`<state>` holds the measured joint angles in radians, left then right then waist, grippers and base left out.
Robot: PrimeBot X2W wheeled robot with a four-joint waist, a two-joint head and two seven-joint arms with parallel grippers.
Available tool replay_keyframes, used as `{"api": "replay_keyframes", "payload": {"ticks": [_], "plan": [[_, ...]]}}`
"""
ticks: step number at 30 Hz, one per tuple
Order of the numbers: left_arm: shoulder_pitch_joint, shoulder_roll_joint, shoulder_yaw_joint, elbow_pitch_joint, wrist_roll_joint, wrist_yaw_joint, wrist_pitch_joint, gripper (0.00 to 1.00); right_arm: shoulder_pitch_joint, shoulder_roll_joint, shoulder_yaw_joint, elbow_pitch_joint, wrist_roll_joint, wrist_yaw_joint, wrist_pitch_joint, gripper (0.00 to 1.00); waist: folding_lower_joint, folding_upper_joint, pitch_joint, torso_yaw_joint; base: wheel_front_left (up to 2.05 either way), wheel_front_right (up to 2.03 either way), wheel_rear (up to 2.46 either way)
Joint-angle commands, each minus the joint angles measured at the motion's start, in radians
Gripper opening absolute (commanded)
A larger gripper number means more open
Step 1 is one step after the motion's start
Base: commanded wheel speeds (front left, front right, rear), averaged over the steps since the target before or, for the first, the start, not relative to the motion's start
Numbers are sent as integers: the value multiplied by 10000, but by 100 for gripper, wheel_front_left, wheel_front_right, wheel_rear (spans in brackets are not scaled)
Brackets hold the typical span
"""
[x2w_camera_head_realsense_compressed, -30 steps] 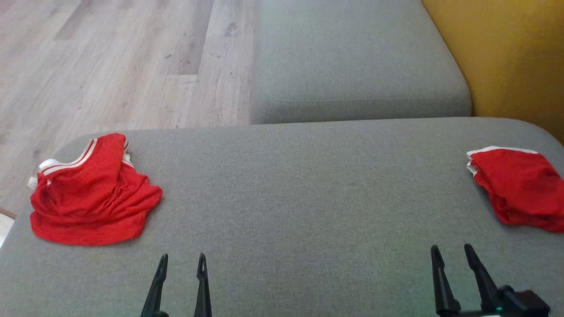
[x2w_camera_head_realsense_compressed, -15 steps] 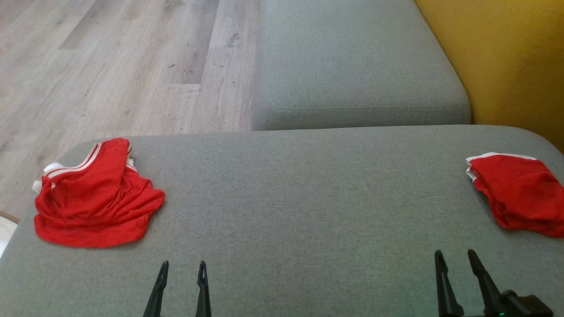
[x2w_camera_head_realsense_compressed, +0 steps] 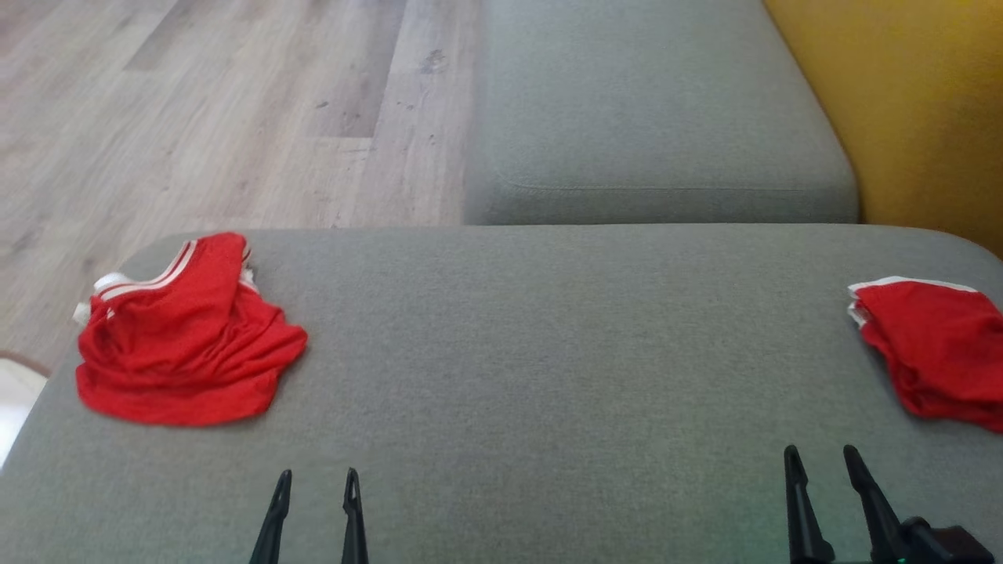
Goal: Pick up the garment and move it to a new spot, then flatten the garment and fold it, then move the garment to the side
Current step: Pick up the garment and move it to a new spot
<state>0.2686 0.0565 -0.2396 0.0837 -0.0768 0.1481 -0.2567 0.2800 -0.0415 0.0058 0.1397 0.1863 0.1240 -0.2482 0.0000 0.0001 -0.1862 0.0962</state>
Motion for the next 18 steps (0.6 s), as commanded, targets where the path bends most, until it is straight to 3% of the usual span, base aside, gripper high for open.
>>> {"api": "replay_keyframes", "payload": {"ticks": [1, 8, 18], "plan": [[-567, -62, 333, -281, 79, 48, -51, 100, -516, -88, 192, -270, 6, 67, -135, 100, 0, -1, 61, 134, 0, 0, 0], [-740, -62, 446, -381, 114, 25, -51, 100, -721, -88, 452, -253, 144, 67, -135, 100, 0, -1, 264, 908, 0, 0, 0], [-837, -62, 715, -442, 93, 45, -51, 100, -1091, -88, 832, -210, 235, 67, -135, 100, 0, -1, 506, 2545, 0, 0, 0]]}}
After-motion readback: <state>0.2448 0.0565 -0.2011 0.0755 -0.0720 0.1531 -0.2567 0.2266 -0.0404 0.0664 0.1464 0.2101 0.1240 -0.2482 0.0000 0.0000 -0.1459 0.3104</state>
